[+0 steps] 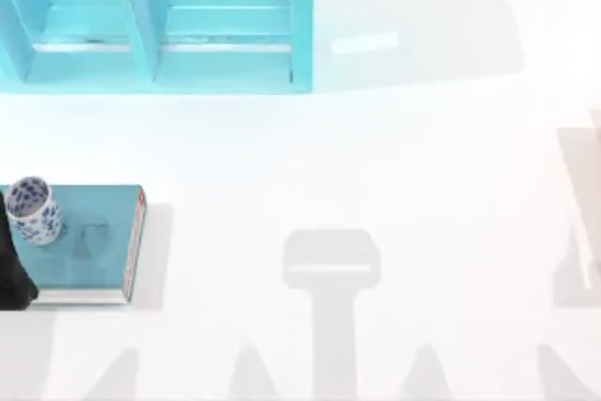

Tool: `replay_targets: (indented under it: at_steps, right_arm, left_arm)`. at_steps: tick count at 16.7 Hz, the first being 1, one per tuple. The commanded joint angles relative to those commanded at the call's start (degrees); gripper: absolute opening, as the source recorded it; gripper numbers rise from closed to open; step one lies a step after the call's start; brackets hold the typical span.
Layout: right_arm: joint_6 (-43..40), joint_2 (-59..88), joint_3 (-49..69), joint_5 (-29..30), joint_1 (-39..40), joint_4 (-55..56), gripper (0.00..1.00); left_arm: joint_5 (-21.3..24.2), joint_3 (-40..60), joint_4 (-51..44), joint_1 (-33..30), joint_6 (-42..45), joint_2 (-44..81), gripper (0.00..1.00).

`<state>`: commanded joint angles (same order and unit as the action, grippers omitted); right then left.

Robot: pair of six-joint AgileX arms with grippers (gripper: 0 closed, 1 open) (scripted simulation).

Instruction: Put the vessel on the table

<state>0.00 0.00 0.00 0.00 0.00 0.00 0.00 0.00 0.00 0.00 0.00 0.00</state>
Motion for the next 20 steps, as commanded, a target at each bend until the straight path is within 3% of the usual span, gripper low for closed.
replay_targets:
  at_steps: [4,7,20]
  right_arm:
    - [0.0,0.0,0.0,0.0,0.0,0.0,1.0]
    - [0.0,0.0,0.0,0.0,0.0,0.0,1.0]
    - [0.0,0.0,0.0,0.0,0.0,0.0,1.0]
  left_arm:
    - [0.0,1.8,-1.8,-0.2,-0.1,1.8,1.0]
    - [0.0,9.1,-8.9,-0.9,-0.5,9.2,1.0]
    - [-0.7,70.3,-62.7,-5.9,-4.7,78.9,1.0]
